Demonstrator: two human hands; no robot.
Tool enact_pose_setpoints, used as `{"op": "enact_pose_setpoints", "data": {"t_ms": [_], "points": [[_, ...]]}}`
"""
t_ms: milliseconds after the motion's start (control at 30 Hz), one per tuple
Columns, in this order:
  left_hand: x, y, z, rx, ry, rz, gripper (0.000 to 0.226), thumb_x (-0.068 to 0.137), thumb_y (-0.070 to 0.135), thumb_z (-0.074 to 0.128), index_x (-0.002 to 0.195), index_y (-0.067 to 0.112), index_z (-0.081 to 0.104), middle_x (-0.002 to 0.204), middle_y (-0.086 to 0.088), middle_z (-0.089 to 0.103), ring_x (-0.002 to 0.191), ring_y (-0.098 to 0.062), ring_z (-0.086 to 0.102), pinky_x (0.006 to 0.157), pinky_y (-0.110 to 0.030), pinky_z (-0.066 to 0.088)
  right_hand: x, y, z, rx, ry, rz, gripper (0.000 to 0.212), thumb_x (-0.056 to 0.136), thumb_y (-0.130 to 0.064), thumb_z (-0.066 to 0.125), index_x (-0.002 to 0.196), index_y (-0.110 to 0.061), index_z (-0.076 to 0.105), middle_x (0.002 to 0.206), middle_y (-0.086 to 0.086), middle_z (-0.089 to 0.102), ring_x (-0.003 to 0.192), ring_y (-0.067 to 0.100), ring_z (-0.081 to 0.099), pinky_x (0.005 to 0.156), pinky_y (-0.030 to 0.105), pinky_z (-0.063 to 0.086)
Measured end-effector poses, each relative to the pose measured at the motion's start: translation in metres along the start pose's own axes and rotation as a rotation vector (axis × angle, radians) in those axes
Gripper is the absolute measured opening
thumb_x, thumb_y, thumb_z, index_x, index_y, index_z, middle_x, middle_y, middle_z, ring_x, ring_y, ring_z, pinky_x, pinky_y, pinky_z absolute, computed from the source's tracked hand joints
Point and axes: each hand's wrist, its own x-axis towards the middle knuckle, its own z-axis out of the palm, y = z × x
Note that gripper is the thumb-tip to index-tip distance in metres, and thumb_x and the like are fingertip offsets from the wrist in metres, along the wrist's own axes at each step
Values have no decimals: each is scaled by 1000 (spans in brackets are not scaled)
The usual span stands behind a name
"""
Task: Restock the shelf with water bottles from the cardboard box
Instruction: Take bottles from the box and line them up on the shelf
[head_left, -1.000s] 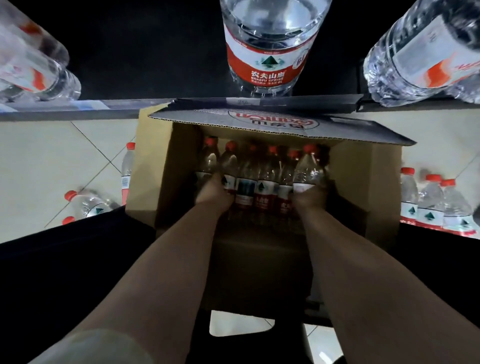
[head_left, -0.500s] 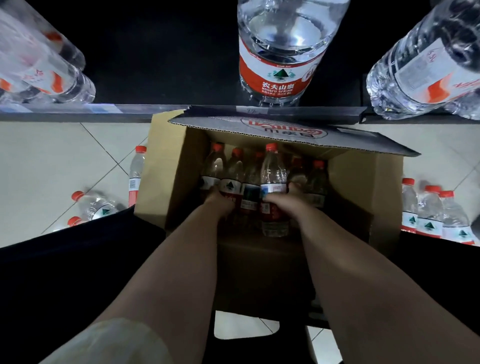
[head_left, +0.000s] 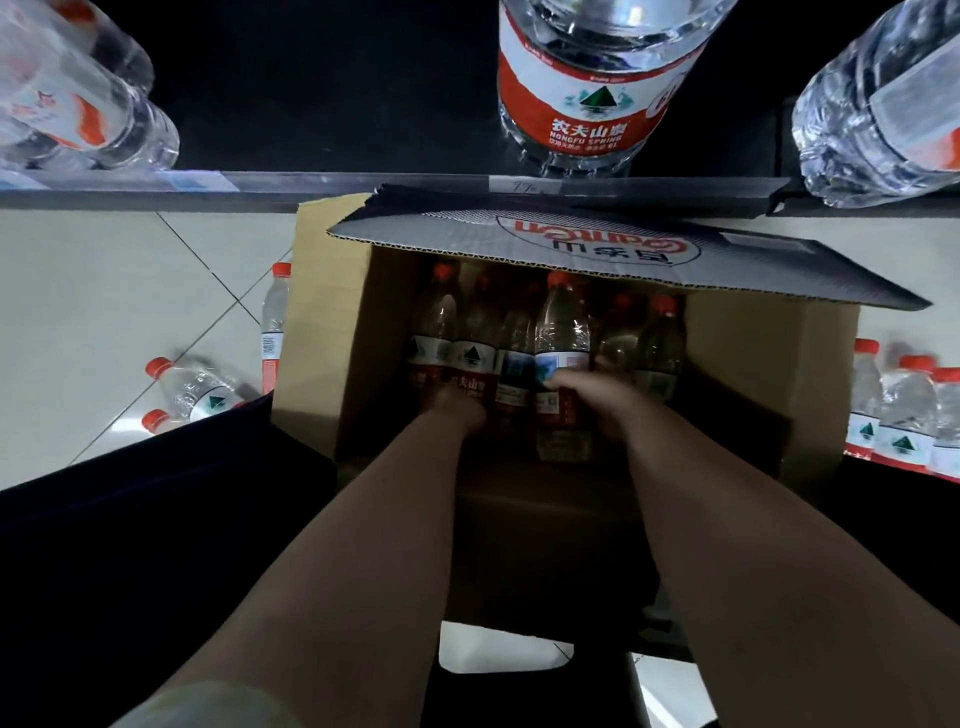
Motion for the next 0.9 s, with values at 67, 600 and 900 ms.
{"op": "enact_pose_setpoints", "data": {"t_ms": [67, 600, 900], "points": [[0, -2, -2, -45, -24, 1, 47, 96, 20, 57, 139, 7, 42, 136, -17, 48, 122, -29, 50, 102, -38, 41, -1, 0, 0, 37, 5, 2, 55, 84, -27, 69, 133, -17, 47, 130, 8, 51, 111, 23, 52, 76, 28, 38], [-5, 2, 2, 205, 222, 120, 38, 90, 17, 65, 124, 6, 55, 128, -16, 57, 118, -32, 56, 97, -39, 48, -7, 5, 4, 225, -69, -9, 37, 80, -17, 71, 114, -19, 56, 108, 0, 62, 84, 11, 57, 60, 27, 41], [-17, -3, -10, -43, 94, 60, 83, 70, 39, 83, 140, 17, 43, 135, -9, 51, 123, -26, 52, 95, -31, 42, -6, 3, -10, 76, -157, 48, 24, 88, -31, 60, 105, -16, 55, 108, 9, 60, 92, 20, 55, 84, 32, 39]]}}
